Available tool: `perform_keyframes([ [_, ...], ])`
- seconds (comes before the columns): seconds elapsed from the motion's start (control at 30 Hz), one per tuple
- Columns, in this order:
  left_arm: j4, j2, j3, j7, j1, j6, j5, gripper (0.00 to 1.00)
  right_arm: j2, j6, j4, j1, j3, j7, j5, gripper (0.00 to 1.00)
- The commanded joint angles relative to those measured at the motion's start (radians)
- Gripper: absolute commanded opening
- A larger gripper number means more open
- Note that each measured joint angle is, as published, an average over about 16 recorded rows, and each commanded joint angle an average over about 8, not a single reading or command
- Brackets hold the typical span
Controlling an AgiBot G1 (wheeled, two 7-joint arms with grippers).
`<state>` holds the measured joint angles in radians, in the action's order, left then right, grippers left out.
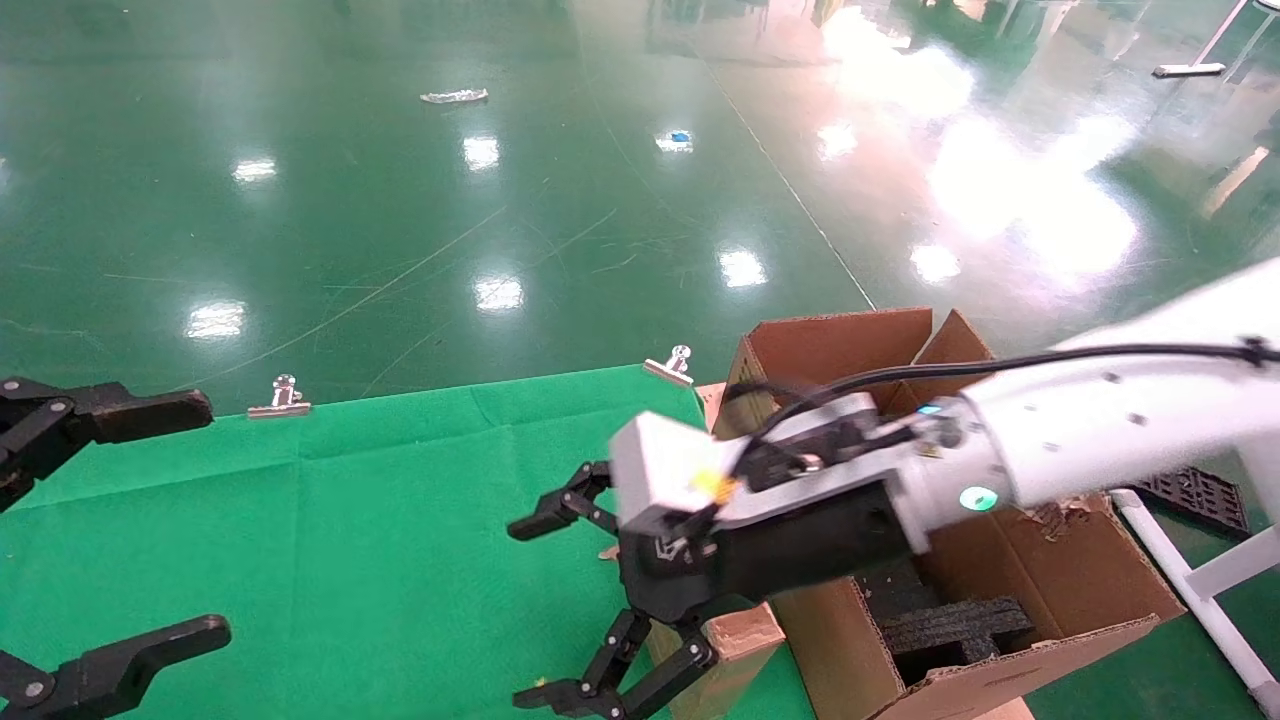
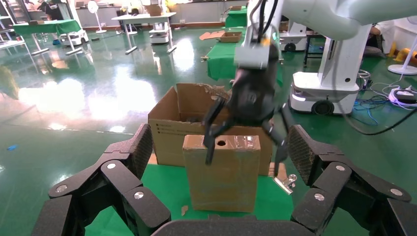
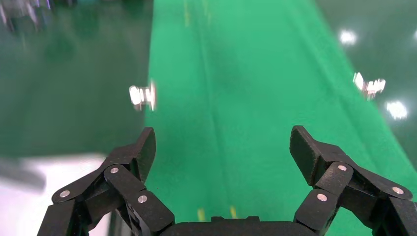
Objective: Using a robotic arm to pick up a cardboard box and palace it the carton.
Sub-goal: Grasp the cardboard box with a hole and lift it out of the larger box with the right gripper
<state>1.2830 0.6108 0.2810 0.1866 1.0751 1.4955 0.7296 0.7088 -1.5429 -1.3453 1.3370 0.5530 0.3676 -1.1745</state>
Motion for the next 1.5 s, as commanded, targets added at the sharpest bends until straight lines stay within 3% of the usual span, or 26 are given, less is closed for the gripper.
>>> perform_keyframes([
  [0.03, 0.000, 0.000, 0.000, 0.000, 0.000, 0.000, 0.000, 1.00, 0.025, -0.021, -0.002, 0.057, 0.048, 0.025, -0.081, 1.00],
  [0.43, 0.000, 0.000, 0.001, -0.001, 0.000, 0.000, -0.001, 1.00, 0.065, -0.039, -0.006, 0.372, 0.355, 0.055, -0.309, 1.00],
  [0.83, 0.000, -0.001, 0.002, -0.001, 0.000, -0.001, -0.001, 1.00, 0.081, -0.042, -0.011, 0.670, 0.674, 0.073, -0.320, 1.00],
  [1.1, 0.000, -0.001, 0.003, -0.001, 0.001, -0.001, -0.002, 1.00, 0.124, -0.021, -0.014, 0.755, 0.859, 0.099, -0.301, 1.00],
  [1.37, 0.000, -0.001, 0.003, -0.002, 0.001, -0.001, -0.002, 1.00, 0.150, 0.004, -0.013, 0.786, 0.929, 0.150, -0.274, 1.00],
  [1.5, 0.000, -0.001, 0.003, -0.002, 0.001, -0.001, -0.002, 1.00, 0.149, 0.013, -0.002, 0.799, 0.943, 0.262, -0.259, 1.00],
])
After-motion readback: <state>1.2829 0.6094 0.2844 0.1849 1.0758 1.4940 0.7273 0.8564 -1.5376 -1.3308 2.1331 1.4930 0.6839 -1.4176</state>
